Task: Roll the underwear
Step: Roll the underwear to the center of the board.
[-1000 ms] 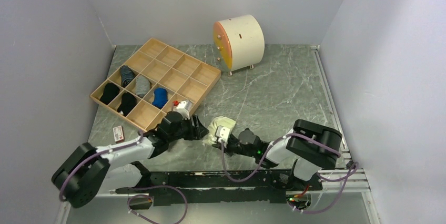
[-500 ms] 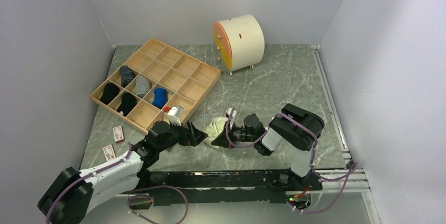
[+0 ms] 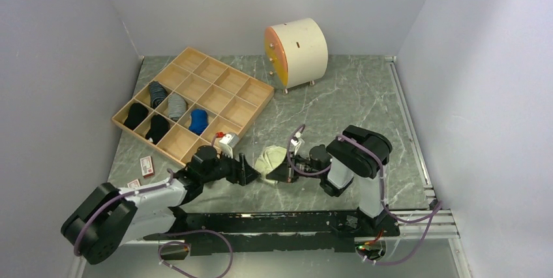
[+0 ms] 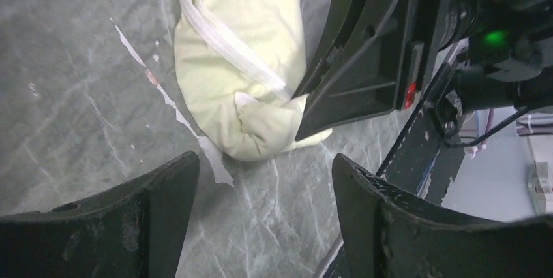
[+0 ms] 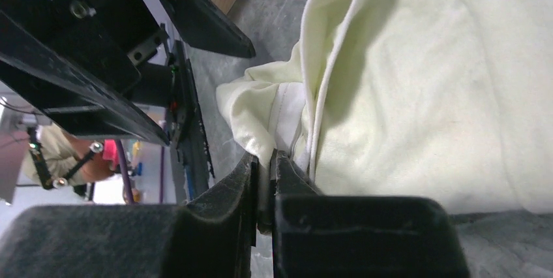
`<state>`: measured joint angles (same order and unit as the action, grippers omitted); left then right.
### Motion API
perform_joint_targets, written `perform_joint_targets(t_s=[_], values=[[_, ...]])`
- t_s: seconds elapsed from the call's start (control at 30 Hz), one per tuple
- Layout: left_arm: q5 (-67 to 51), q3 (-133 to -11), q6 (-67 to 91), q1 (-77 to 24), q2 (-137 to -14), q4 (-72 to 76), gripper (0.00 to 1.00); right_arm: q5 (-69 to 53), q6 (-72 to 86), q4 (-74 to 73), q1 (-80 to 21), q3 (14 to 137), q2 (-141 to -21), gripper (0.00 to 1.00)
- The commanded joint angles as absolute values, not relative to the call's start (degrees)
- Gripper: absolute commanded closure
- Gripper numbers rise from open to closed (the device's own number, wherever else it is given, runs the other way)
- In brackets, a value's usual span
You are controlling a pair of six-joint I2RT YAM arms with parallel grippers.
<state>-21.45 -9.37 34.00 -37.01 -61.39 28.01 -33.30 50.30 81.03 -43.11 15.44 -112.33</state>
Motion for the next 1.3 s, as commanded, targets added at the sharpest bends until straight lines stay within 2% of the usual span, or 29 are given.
perform_joint_targets(t_s=[0.0,0.13,0.4,0.6,0.73,0.93,1.13,1.27], values=[[-24.6,-11.1,31.1,-37.9,-65.1,33.0,0.22,-30.2,55.7,78.4,-42.0,14.4,-113.4,0.91],[-22.6,-11.9,31.2,-38.0,-68.4,35.4,0.22,-30.4,56.2,75.8,-41.3,14.9,-113.4,0.89],[-18.4,-16.9,32.8,-38.6,-79.4,39.1,0.32,-31.7,56.4,75.4,-40.9,15.8,-113.6,0.84],[-15.5,-17.3,33.2,-38.8,-83.3,36.8,0.54,-31.6,55.4,72.5,-40.1,15.7,-111.0,0.74],[-13.7,-18.4,31.7,-39.7,-84.4,33.7,0.59,-32.0,53.2,67.7,-39.9,16.5,-107.2,0.63],[-12.9,-22.8,29.3,-40.7,-86.2,27.6,0.62,-28.6,44.2,51.5,-40.0,17.7,-93.9,0.47],[-13.2,-24.1,28.8,-40.8,-86.7,25.1,0.64,-14.0,31.4,23.6,-40.1,21.1,-74.8,0.38],[-14.2,-24.9,28.4,-40.9,-86.9,24.4,0.65,-7.3,23.9,19.8,-40.1,20.8,-63.1,0.27]])
